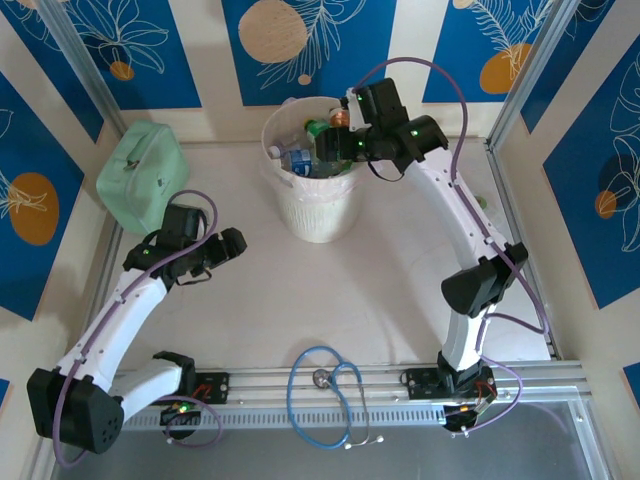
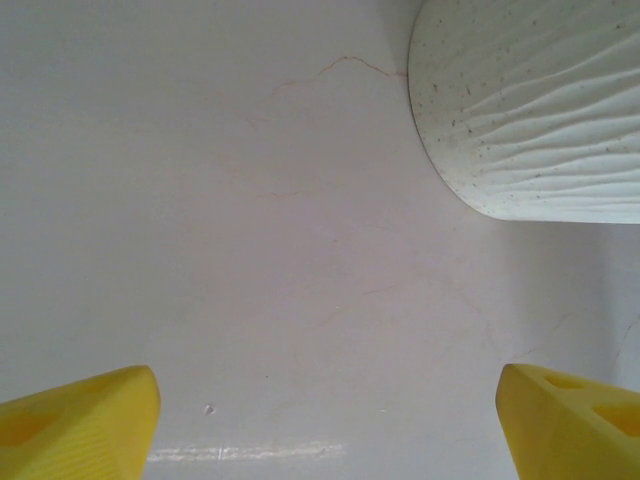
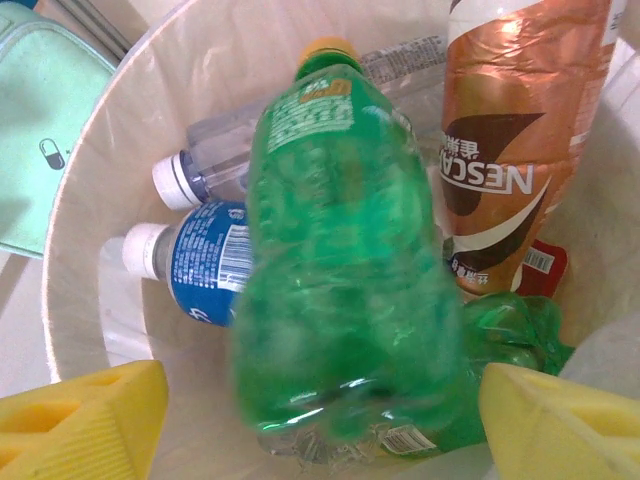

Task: Put the plastic bottles in the bin

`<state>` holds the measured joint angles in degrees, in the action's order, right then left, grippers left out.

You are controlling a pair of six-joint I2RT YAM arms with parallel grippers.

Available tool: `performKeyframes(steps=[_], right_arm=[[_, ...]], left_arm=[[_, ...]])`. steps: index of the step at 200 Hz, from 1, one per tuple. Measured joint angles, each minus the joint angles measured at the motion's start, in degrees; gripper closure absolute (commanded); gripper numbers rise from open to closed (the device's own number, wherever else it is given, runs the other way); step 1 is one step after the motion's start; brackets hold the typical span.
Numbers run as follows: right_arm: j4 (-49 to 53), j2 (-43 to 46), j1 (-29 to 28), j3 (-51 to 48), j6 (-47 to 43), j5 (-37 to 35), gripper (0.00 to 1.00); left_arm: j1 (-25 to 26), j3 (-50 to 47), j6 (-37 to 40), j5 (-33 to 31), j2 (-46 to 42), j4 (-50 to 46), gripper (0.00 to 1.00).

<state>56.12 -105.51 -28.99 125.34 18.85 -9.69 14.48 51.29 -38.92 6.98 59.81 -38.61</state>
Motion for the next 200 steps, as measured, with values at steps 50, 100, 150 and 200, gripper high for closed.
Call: performKeyframes(steps=[50, 100, 150, 200], right_arm=[[0.09, 1.09, -0.02, 0.02, 0.02, -1.44, 0.23], [0.04, 1.11, -0.31, 0.02, 0.2, -2.45, 0.26], [-2.47, 6.97, -1.4, -5.49, 0.63, -5.97, 0.23], [-10.23, 33.09, -4.02, -34.16, 3.28, -17.18, 0.08]], left_arm=[[0.0, 0.0, 0.04, -0.02, 0.0, -0.02, 0.13], [0.0, 0.0, 0.28, -0.28, -0.13, -0.02, 0.12], [-0.02, 0.5, 2.51, -2.75, -0.96, -1.6, 0.05], [-0.22, 5.22, 7.98, -11.54, -4.26, -0.9, 0.0]])
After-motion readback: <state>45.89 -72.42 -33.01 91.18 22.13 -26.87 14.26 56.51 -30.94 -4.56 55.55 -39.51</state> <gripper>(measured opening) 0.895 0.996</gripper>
